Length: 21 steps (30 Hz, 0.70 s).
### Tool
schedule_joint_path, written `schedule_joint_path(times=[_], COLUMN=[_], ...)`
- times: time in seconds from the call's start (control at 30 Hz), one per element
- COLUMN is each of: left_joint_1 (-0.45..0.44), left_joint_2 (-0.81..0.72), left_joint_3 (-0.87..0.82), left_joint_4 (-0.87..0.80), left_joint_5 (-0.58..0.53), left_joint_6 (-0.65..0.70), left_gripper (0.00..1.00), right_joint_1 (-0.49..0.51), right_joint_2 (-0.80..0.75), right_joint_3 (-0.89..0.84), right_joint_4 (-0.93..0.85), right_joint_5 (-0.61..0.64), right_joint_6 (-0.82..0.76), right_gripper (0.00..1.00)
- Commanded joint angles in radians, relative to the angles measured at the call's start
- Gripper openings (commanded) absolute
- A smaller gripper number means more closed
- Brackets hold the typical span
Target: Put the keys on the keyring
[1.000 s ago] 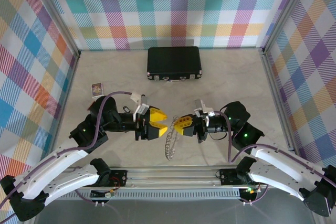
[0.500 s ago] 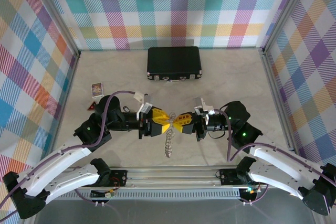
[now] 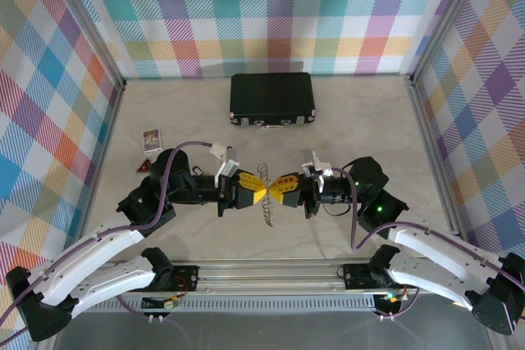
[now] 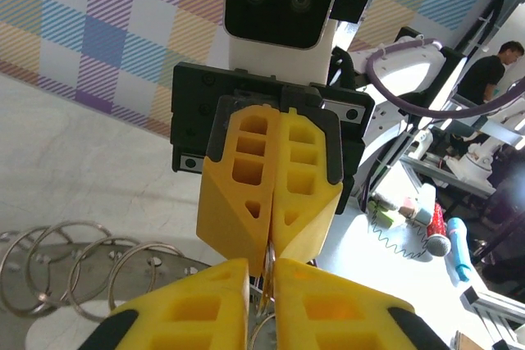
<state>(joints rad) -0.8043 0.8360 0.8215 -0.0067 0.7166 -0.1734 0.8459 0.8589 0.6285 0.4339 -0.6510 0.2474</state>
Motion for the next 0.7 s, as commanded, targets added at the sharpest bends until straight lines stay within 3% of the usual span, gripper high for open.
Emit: schedule_joint_path(times=[0.0,0.1,0.23,0.43,0.53,0.67], left_joint_1=[-0.006,-0.006,-0.006,-0.006,-0.006,-0.010], left_joint_2=[-0.005,-0.009,-0.012,0.007,0.026,0.060], left_joint_3=[-0.001,0.004,0.023,0.097,0.154,0.230], left_joint_4=[0.024,0.015,-0.026,-0.148,-0.239,-0.389], left_joint_5=[0.003,-0.008,-0.025,-0.042,-0.044,-0.034], left_joint_6=[0.002,0.010,0.042,0.119,0.171,0.229], left_gripper=[0.08,0.00,0.00,0.00,0.00,0.00], right_joint_1=[0.005,0.006,0.005,0.005,0.006,0.005], right_joint_2=[0.004,0.005,-0.004,-0.081,-0.126,-0.144], right_joint_3=[0.040,0.040,0.045,0.079,0.121,0.183], right_joint_4=[0.064,0.063,0.025,-0.216,-0.386,-0.554], right_joint_5=[-0.010,-0.012,-0.013,0.019,0.044,0.068], right_joint_6=[0.009,0.011,-0.003,-0.108,-0.187,-0.263], right_gripper=[0.00,0.00,0.00,0.31,0.37,0.37])
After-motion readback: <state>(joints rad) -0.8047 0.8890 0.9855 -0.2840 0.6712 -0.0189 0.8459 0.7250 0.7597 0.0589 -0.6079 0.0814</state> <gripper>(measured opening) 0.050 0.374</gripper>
